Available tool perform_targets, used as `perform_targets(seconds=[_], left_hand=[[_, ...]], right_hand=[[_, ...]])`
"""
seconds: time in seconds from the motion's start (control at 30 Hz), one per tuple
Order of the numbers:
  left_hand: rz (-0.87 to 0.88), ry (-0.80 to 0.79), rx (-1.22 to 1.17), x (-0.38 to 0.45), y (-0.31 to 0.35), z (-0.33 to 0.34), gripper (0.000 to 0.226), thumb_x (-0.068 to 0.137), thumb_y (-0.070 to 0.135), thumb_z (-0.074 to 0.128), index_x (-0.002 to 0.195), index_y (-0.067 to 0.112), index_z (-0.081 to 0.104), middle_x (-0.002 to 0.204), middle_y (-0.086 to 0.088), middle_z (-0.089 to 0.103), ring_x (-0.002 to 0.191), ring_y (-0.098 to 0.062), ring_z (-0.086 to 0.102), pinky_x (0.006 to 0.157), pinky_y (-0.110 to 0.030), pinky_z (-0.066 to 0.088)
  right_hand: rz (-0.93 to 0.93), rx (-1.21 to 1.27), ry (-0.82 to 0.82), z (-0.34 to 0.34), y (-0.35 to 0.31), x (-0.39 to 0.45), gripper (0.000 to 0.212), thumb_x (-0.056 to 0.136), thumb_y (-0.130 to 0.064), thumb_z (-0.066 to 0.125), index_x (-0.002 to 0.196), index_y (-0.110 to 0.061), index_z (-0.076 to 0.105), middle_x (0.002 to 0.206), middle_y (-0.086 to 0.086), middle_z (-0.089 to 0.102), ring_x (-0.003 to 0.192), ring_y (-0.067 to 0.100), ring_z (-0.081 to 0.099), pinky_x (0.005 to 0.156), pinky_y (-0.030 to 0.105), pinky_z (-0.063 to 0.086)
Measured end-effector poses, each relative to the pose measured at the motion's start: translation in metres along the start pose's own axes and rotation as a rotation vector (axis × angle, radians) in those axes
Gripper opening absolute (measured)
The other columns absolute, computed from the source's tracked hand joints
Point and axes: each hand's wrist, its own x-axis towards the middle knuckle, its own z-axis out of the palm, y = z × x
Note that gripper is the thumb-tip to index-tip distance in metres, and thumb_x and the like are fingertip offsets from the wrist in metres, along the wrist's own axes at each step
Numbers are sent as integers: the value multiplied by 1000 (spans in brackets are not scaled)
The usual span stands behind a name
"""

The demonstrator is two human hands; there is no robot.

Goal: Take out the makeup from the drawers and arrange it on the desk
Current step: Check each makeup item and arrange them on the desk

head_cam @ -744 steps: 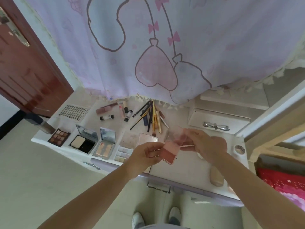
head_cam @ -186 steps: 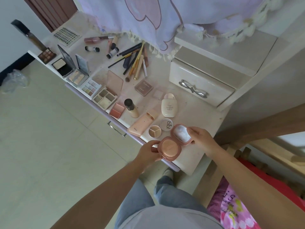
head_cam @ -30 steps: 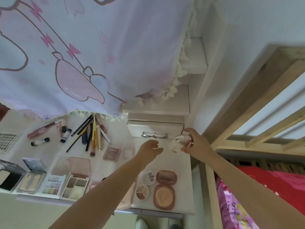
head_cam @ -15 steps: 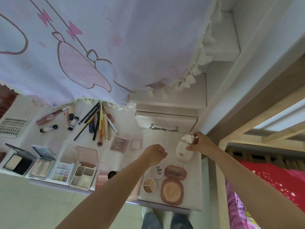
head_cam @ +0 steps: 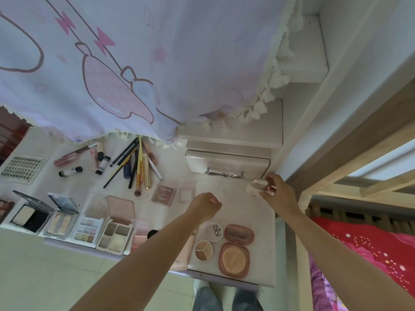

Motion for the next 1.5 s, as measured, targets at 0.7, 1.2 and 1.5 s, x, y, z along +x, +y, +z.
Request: perform_targets(seconds=[0.7, 1.2, 1.5], left_hand=[[-151, 213, 242, 21, -39, -46, 28, 86, 17, 56, 112, 6, 57, 119, -8, 58, 112, -22, 52, 87, -24, 38], [74, 76, 831, 53, -49, -39, 44, 82, 17, 59, 124, 9, 46, 123, -9, 46, 117, -25, 44, 90, -35, 42], [176, 44, 229, 14, -25, -51, 53, 73, 20, 70, 123, 11, 53, 119, -9, 56, 105, -22, 54, 83, -23, 40]], right_hand=[[-136, -132, -33, 6, -7, -9, 60, 76, -7, 68, 129, -4, 41, 125, 13, 51, 117, 28, 46, 98, 30, 35], [-632, -281, 293, 14, -44, -40, 35, 53, 20, 68, 87, 11, 65, 88, 25, 64, 95, 22, 44, 90, 32, 38], [-415, -138, -195, 29, -69, -39, 35, 84, -10, 59, 118, -5, 55, 120, 9, 56, 109, 16, 49, 90, 11, 27]])
